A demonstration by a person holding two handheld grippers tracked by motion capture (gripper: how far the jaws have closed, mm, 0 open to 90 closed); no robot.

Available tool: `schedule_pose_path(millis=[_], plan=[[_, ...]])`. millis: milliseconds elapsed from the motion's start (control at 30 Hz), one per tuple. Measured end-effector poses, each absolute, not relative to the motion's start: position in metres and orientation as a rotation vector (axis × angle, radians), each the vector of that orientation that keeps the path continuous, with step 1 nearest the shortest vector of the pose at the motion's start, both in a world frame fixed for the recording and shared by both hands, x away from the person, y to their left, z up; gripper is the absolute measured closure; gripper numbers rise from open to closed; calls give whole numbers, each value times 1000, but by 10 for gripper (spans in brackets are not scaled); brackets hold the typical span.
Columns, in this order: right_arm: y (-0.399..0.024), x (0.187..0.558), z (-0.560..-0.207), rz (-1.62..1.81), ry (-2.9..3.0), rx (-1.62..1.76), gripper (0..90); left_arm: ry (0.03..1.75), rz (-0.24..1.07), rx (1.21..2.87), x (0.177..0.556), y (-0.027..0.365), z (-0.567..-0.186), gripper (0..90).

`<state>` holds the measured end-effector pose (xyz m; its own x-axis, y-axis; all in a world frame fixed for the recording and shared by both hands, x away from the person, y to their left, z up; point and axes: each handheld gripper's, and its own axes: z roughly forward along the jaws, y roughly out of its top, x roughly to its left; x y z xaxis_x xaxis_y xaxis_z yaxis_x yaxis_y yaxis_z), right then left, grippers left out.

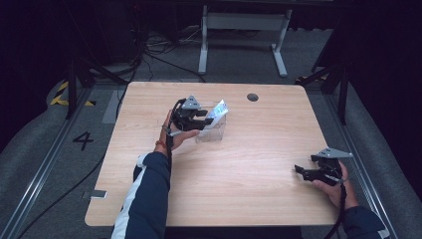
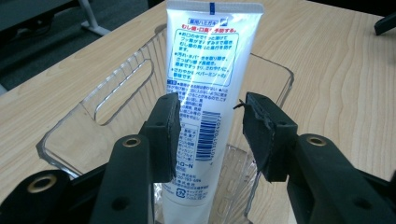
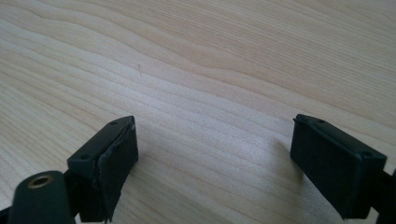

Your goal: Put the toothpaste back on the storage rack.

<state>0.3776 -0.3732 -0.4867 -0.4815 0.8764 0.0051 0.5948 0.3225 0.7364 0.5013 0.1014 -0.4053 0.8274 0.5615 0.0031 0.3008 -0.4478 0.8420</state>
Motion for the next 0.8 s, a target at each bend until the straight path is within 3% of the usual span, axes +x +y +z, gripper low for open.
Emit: schedule_pose_path(millis=[800], plan=[[-373, 377, -487, 969, 2197, 1304, 153, 606, 446, 2115, 474, 122, -379, 541]])
